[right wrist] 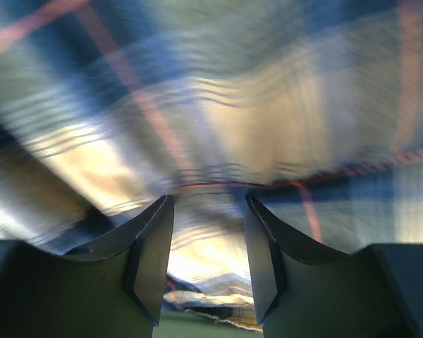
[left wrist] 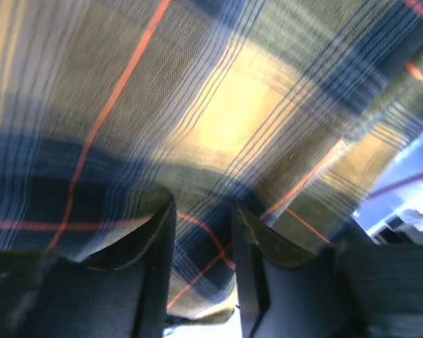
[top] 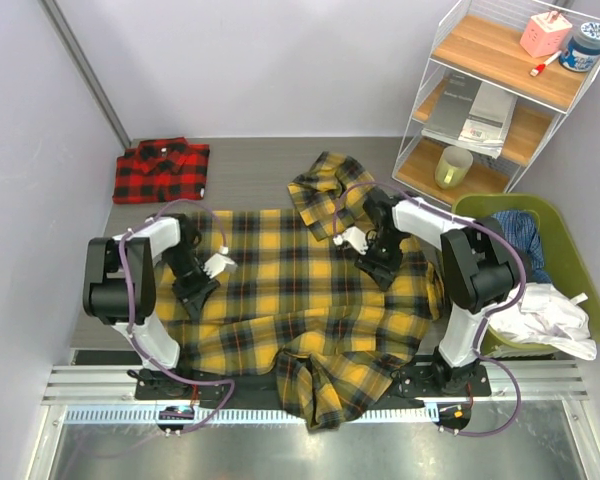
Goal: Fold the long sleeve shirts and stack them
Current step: Flatten the shirt out
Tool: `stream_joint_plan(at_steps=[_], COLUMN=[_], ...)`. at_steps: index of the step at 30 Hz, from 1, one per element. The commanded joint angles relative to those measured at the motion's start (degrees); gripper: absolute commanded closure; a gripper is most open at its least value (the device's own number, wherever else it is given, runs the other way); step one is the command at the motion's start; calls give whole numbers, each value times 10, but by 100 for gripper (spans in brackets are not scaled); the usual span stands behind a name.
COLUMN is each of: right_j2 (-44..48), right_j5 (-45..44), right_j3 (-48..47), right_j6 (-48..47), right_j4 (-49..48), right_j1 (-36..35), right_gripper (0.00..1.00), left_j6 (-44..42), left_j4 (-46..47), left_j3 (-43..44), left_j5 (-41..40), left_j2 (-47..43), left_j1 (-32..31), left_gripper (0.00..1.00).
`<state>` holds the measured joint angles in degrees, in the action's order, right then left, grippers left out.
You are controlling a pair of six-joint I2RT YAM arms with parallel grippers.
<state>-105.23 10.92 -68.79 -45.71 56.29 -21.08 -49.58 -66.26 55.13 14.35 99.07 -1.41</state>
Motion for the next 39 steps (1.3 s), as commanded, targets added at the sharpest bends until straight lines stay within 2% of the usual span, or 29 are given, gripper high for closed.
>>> stream_joint_plan(at_steps=[1,2,3,5,6,7,8,10,12,13,14,15,18,20,22,24,27,32,38,39], right_j2=[38,34,15,-20,-55,-70,-85,-124,-154,-188,-203,-218,-267,-279,-282,-291,-306,-319,-330,-331], right_j5=[90,99,117,135,151,155,158,155,141,128,116,107,75,52,34,24,13,35,62,65], right_j3=[-86,-116,-183,-262,-336,-371,-425,-464,-507,-524,-558,-576,-626,-627,-619,-615,-618,-620,-609,-607], right_j6=[0,14,25,62,76,91,104,134,173,182,194,207,231,244,252,256,270,291,290,290], right_j4=[77,73,69,66,60,53,30,1,-43,-52,-67,-77,-110,-152,-198,-213,-234,-254,-249,-249], right_j1=[4,24,34,62,67,72,74,70,64,63,62,62,64,65,65,67,73,84,93,95], right_gripper=[50,49,48,46,44,42,41,40,40,40,40,38,30,25,16,13,12,12,14,14], left_j6=[-31,-32,-30,-20,-14,3,13,52,157,192,269,302,428,465,513,539,556,551,546,548], left_j4=[-67,-81,-90,-106,-104,-87,-73,1,72,144,178,244,336,357,376,390,401,418,406,398], left_j3=[87,121,192,253,307,326,346,376,389,404,412,422,472,534,575,628,678,705,740,749], left_j5=[71,94,120,168,180,191,221,256,278,278,278,270,251,225,209,198,153,98,62,60], left_j2=[-3,11,19,35,45,50,53,62,70,87,94,106,168,230,272,330,391,439,481,488], left_j1=[49,67,74,80,79,79,79,77,53,40,20,-7,-56,-89,-105,-125,-142,-160,-168,-167], left_gripper=[54,52,51,46,45,40,39,36,35,35,35,34,33,33,34,34,34,37,48,53])
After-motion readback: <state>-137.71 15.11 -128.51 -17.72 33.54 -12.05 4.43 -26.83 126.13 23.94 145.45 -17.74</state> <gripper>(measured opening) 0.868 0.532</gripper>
